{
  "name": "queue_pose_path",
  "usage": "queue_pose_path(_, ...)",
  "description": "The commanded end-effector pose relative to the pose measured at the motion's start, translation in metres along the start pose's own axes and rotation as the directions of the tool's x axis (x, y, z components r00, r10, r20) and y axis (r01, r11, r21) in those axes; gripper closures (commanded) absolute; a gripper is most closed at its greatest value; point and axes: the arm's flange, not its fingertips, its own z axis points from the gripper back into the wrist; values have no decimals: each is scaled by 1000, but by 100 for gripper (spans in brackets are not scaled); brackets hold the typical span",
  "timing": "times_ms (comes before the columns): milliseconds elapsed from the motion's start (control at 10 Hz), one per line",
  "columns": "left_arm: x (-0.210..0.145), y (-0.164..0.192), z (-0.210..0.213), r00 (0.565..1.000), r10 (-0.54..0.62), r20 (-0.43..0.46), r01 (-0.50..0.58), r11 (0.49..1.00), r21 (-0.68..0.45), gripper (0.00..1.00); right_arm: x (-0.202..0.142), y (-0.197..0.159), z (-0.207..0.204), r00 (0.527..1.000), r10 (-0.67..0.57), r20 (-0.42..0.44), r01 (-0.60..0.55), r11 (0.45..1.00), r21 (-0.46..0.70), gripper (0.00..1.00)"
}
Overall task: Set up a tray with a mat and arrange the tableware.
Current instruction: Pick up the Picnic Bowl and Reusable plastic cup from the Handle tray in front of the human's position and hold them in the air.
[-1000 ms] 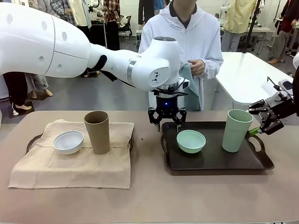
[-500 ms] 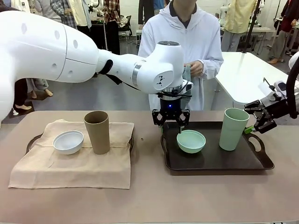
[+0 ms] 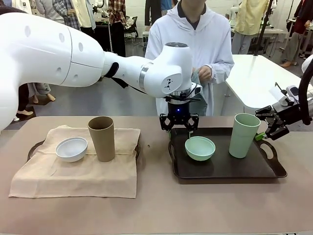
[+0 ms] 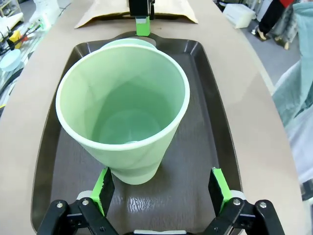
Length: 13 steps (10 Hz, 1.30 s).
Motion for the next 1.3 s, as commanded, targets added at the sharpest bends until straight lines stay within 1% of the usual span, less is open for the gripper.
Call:
queue_pose_path(0, 2, -3, -2, 1000, 0, 14, 0, 1000, 8, 26, -1, -4, -2, 992, -66, 110, 60, 997, 53, 0)
queue_pose_path(100, 0, -8, -6, 1000, -11, 18, 11, 1000, 14, 26, -4, -8, -6, 984, -114, 138, 104, 991, 79, 0)
queue_pose_path(500, -3, -20, -20, 1000, -30, 9, 29, 998, 48, 26, -11, -19, -23, 959, -198, 203, 172, 976, 136, 0)
queue_pose_path(700, 1, -25, -29, 999, -32, 1, 31, 998, 60, 26, -11, -25, -36, 961, -194, 199, 162, 973, 167, 0)
queue_pose_path(900, 1, -26, -36, 1000, -11, -11, 12, 997, 75, 26, -6, -23, -55, 967, -179, 182, 137, 966, 219, 0)
queue_pose_path(1200, 5, -25, -40, 1000, 7, -15, -6, 996, 84, 26, -1, -18, -66, 975, -146, 170, 105, 967, 233, 0)
